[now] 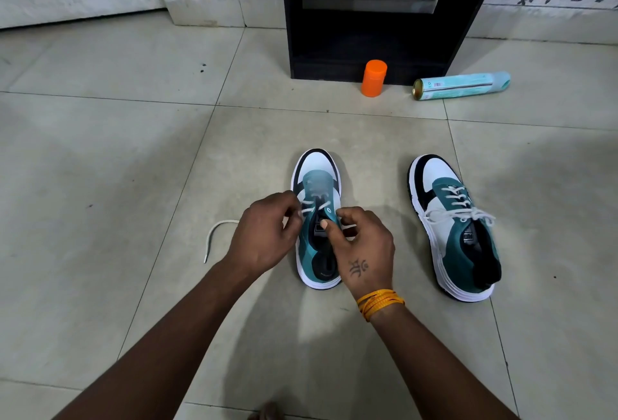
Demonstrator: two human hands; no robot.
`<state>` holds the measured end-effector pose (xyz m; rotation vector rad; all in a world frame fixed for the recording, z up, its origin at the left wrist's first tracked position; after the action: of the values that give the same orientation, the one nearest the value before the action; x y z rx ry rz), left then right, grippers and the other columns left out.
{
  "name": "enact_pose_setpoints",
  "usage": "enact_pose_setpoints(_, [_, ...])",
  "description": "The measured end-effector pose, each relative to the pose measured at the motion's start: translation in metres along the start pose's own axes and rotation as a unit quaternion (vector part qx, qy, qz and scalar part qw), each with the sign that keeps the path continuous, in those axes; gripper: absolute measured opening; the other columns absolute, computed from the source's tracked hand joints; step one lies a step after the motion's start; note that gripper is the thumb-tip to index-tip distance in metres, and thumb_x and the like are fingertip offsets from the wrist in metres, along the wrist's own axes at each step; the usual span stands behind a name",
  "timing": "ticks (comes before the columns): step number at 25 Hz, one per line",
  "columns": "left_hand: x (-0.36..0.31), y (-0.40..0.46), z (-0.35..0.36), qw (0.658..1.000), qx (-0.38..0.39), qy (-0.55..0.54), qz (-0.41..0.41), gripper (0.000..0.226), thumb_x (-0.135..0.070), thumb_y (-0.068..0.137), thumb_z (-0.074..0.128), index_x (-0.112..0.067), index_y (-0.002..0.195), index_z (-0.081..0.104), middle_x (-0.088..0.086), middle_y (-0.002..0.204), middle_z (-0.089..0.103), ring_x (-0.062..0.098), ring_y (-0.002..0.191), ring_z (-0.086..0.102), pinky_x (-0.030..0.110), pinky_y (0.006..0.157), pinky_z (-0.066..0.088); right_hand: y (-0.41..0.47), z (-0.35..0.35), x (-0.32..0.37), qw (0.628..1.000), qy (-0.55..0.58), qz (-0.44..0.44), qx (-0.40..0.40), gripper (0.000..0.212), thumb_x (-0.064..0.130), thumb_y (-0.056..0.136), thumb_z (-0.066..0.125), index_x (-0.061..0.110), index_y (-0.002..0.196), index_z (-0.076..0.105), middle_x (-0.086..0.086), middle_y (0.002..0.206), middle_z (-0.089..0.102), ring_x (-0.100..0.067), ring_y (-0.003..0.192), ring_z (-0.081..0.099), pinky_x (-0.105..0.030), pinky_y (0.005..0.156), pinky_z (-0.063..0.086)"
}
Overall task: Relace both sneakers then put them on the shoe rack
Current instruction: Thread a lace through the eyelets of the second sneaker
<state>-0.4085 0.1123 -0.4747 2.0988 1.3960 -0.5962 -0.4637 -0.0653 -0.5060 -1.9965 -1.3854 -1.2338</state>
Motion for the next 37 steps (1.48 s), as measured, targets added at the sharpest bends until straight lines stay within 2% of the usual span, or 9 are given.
enact_pose_setpoints(7, [0.028, -0.006, 0.010, 0.947, -0.029, -0.224, -0.227, 0.022, -0.037, 0.076, 0.058, -0.020, 0.073, 0.070, 0.002, 0.079, 0.075, 0.031, 0.082, 0.073, 0.050, 0.081, 0.060, -0.001, 0.001, 0.006, 0.999, -0.026, -0.038, 0.014, 0.018, 0.036, 0.095, 0.070, 0.025, 0.109, 0.072, 0.008, 0.101, 0.068, -0.011, 0.087, 0.068, -0.038, 0.079, 0.057])
enact_pose_setpoints(10, [0.019, 0.003, 0.004, 0.957, -0.027, -0.201, -0.208, 0.005, -0.018, 0.085, 0.068, -0.021, 0.087, 0.073, -0.004, 0.080, 0.073, 0.020, 0.076, 0.070, 0.039, 0.076, 0.059, 0.000, 0.000, 0.004, 0.999, -0.026, -0.037, 0.015, 0.019, 0.036, 0.094, 0.069, 0.025, 0.109, 0.072, 0.008, 0.101, 0.068, -0.011, 0.087, 0.068, -0.038, 0.079, 0.057])
enact_pose_setpoints(12, [0.015, 0.010, 0.000, 0.986, -0.019, -0.098, -0.134, 0.020, -0.015, 0.089, 0.073, -0.026, 0.105, 0.070, -0.009, 0.089, 0.068, 0.009, 0.074, 0.067, 0.029, 0.072, 0.055, 0.000, -0.001, 0.004, 0.999, -0.028, -0.036, 0.021, 0.018, 0.037, 0.095, 0.069, 0.026, 0.109, 0.072, 0.009, 0.101, 0.068, -0.010, 0.087, 0.067, -0.038, 0.079, 0.057])
enact_pose_setpoints(15, [0.013, 0.019, 0.004, 0.999, -0.002, -0.018, -0.050, 0.014, -0.014, 0.087, 0.076, -0.025, 0.095, 0.073, -0.008, 0.095, 0.070, 0.009, 0.083, 0.066, 0.033, 0.077, 0.056, -0.001, -0.001, 0.004, 0.999, -0.025, -0.032, 0.019, 0.018, 0.036, 0.095, 0.070, 0.025, 0.110, 0.072, 0.009, 0.102, 0.068, -0.009, 0.088, 0.067, -0.038, 0.079, 0.058])
enact_pose_setpoints(21, [0.021, 0.014, -0.003, 0.912, 0.018, -0.318, -0.260, 0.019, -0.008, 0.089, 0.068, -0.016, 0.072, 0.068, 0.014, 0.080, 0.073, 0.023, 0.072, 0.061, 0.035, 0.074, 0.047, -0.002, -0.001, 0.005, 0.998, -0.040, -0.046, 0.013, 0.017, 0.032, 0.097, 0.069, 0.023, 0.111, 0.070, 0.007, 0.103, 0.068, -0.012, 0.086, 0.067, -0.039, 0.078, 0.058])
enact_pose_setpoints(24, [0.012, 0.014, -0.018, 0.917, 0.047, -0.287, -0.273, 0.025, -0.014, 0.096, 0.065, -0.011, 0.071, 0.063, 0.009, 0.065, 0.063, 0.025, 0.065, 0.060, 0.039, 0.073, 0.053, 0.000, 0.000, 0.005, 0.998, -0.040, -0.032, 0.025, 0.017, 0.035, 0.096, 0.070, 0.024, 0.109, 0.070, 0.006, 0.102, 0.068, -0.013, 0.087, 0.067, -0.040, 0.077, 0.058])
enact_pose_setpoints(29, [-0.026, 0.014, -0.057, 0.892, 0.110, -0.325, -0.295, 0.035, -0.030, 0.104, 0.056, -0.011, 0.075, 0.057, 0.000, 0.057, 0.032, 0.018, 0.048, 0.028, 0.028, 0.052, 0.037, 0.004, -0.010, 0.041, 0.989, -0.117, -0.087, -0.001, 0.017, 0.031, 0.094, 0.067, 0.025, 0.110, 0.070, 0.004, 0.103, 0.069, -0.023, 0.097, 0.062, -0.038, 0.074, 0.054])
enact_pose_setpoints(34, [-0.063, 0.017, -0.088, 0.896, 0.124, -0.337, -0.260, 0.038, -0.032, 0.103, 0.058, -0.008, 0.073, 0.055, -0.001, 0.053, 0.022, 0.019, 0.049, 0.019, 0.028, 0.050, 0.028, 0.005, -0.014, 0.116, 0.981, -0.008, -0.193, 0.015, 0.019, 0.026, 0.099, 0.059, 0.024, 0.115, 0.071, 0.015, 0.078, 0.056, -0.008, 0.065, 0.048, -0.027, 0.060, 0.041])
enact_pose_setpoints(37, [-0.068, 0.015, -0.094, 0.893, 0.128, -0.342, -0.262, 0.039, -0.029, 0.101, 0.059, -0.010, 0.068, 0.052, -0.001, 0.052, 0.021, 0.018, 0.047, 0.018, 0.029, 0.050, 0.028, 0.009, -0.011, 0.121, 0.975, -0.095, -0.198, -0.009, 0.013, 0.030, 0.101, 0.057, 0.024, 0.094, 0.066, 0.006, 0.064, 0.051, -0.019, 0.055, 0.045, -0.030, 0.051, 0.028])
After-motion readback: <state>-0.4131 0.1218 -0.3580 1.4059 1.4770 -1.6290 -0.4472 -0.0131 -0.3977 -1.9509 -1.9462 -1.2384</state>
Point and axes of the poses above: each hand's wrist, its own y-axis towards the middle knuckle, its own z-axis out of the palm, x = y × z, the point moved 5 cm from there along y, towards the middle knuckle
